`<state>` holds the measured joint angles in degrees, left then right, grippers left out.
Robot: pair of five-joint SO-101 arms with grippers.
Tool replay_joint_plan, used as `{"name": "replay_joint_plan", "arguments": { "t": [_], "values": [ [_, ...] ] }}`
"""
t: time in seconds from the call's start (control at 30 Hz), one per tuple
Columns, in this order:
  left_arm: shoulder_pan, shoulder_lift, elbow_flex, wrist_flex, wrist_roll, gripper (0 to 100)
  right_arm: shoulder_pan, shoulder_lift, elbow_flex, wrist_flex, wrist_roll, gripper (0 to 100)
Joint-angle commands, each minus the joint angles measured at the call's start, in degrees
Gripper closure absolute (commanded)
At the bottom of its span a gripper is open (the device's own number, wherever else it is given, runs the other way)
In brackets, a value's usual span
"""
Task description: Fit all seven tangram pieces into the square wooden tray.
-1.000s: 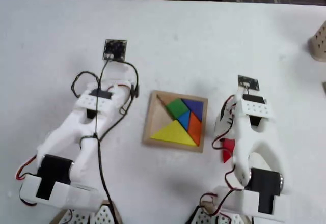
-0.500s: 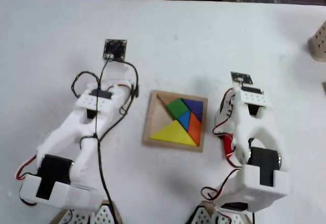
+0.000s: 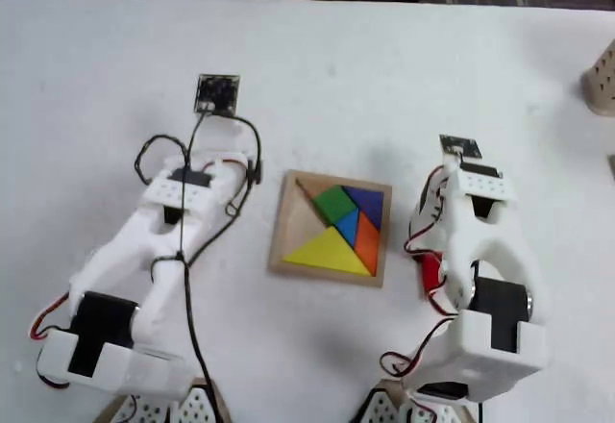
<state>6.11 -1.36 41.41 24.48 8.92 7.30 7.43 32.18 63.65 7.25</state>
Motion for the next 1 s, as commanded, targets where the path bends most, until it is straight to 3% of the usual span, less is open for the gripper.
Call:
{"name": "replay_joint_plan", "arguments": {
  "t": [0.0, 0.3, 0.43, 0.73, 0.97],
  "values": [
    [-0.6, -2.7, -0.8, -1.4, -0.4, 83, -0.5, -0.5, -2.0, 0.4, 0.9, 82.3],
    [-0.6, -2.7, -0.8, -1.4, -0.4, 83, -0.7, -11.1, -1.9, 5.0, 0.4, 82.6],
    [-0.6, -2.7, -0.8, -1.4, -0.4, 83, -0.8, -12.4, -2.1, 5.3, 0.4, 86.9],
    [-0.6, -2.7, -0.8, -1.4, -0.4, 83, -0.7, -12.9, -2.3, 5.2, 0.4, 86.8],
    [-0.6, -2.7, -0.8, -1.4, -0.4, 83, -1.0, -12.3, -3.9, 5.0, 0.8, 68.3]
  ]
}}
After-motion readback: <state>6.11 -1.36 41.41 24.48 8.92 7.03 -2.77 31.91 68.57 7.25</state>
